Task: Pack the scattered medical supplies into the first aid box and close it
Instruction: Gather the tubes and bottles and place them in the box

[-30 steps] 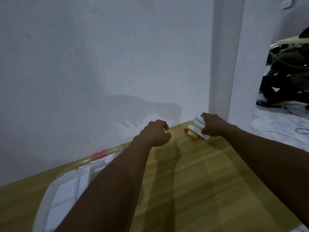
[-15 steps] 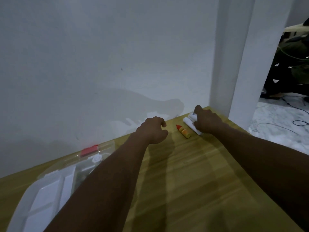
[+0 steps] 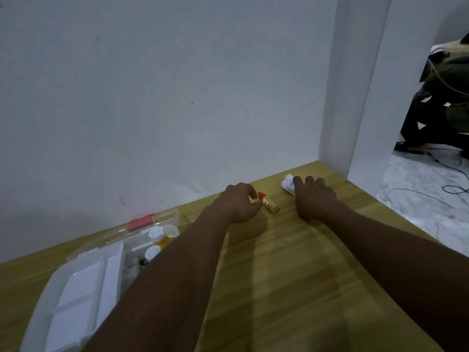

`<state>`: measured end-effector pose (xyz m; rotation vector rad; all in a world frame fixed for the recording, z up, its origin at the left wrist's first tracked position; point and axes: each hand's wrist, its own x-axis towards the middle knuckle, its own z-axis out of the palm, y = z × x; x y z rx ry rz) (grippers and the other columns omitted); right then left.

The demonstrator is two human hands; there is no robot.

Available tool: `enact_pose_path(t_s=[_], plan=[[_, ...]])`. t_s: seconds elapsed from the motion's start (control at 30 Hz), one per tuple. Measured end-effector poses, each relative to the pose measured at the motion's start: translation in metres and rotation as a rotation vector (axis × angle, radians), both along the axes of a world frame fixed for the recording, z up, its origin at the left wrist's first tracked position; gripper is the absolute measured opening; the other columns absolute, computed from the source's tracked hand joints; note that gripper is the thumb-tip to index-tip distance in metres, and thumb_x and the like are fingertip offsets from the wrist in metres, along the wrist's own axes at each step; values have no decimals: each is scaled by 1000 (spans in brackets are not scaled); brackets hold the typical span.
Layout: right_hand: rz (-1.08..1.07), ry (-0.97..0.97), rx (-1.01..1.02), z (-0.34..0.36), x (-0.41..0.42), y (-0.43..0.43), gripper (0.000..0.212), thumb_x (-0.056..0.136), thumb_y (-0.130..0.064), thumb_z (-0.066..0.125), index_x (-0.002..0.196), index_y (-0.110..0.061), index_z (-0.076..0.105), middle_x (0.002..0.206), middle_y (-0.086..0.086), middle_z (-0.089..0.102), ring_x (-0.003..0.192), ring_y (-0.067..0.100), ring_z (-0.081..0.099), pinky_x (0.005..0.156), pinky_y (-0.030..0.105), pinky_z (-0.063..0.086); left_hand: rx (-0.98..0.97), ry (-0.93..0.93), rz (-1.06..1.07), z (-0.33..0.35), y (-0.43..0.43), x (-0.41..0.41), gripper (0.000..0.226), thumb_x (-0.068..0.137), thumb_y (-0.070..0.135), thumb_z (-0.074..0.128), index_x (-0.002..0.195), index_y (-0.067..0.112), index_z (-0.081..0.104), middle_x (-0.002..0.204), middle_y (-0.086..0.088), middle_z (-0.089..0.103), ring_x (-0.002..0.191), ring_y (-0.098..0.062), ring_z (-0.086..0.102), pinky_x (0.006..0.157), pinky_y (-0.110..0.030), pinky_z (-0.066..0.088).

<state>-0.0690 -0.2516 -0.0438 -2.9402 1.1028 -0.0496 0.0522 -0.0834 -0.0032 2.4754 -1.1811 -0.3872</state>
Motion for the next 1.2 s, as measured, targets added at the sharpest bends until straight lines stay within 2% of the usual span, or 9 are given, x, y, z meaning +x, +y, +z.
enact_pose_path(t_s=[0.13,0.27,0.43,0.63,0.83,1.03,1.2], plan=[[39,-33,62,4,-4,-3,92,76,-10,70,149,-10,15,129,17,49,118,35,49,88,45,50,18,43,-8,-3,-2,-5,36,86,37,66,119,24,66,120,-2,64,106,-20,62,92,-37,53],[79,-140,101,2,-12,-8,67,80,-8,63,135,-11,24,117,16,56,107,31,52,81,44,51,54,57,-23,-9,-5,-7,28,84,37,66,109,27,69,122,-1,64,111,-21,62,96,-38,52],[107,-94,79,2,-11,-12,72,77,-10,69,137,-12,29,117,14,55,107,31,55,75,36,44,45,58,-27,-10,-7,-6,25,83,34,66,107,26,70,120,-1,66,110,-20,62,96,-37,52],[115,-289,37,0,-15,-15,63,84,-20,68,131,-12,27,107,13,52,80,33,61,64,40,50,49,65,-26,-9,-5,-4,33,86,35,66,117,24,69,124,-3,63,112,-21,60,95,-36,51],[187,-206,-30,3,-19,-12,31,93,-24,55,117,-15,39,109,9,51,92,29,55,72,38,46,66,72,-27,-10,-6,-7,30,83,41,67,110,28,69,121,-4,65,109,-22,61,96,-40,52],[213,-354,61,-19,-25,-17,48,89,-20,53,136,-21,43,122,9,58,96,32,59,76,41,49,50,69,-33,-9,-4,-6,27,85,37,67,109,27,69,124,-3,63,111,-21,60,97,-39,51],[243,-477,73,-21,-32,-16,45,80,-17,62,124,-20,58,116,8,63,92,30,59,73,32,39,32,62,-30,-8,-3,-8,24,85,36,66,106,28,69,126,-1,62,110,-20,60,95,-37,52]])
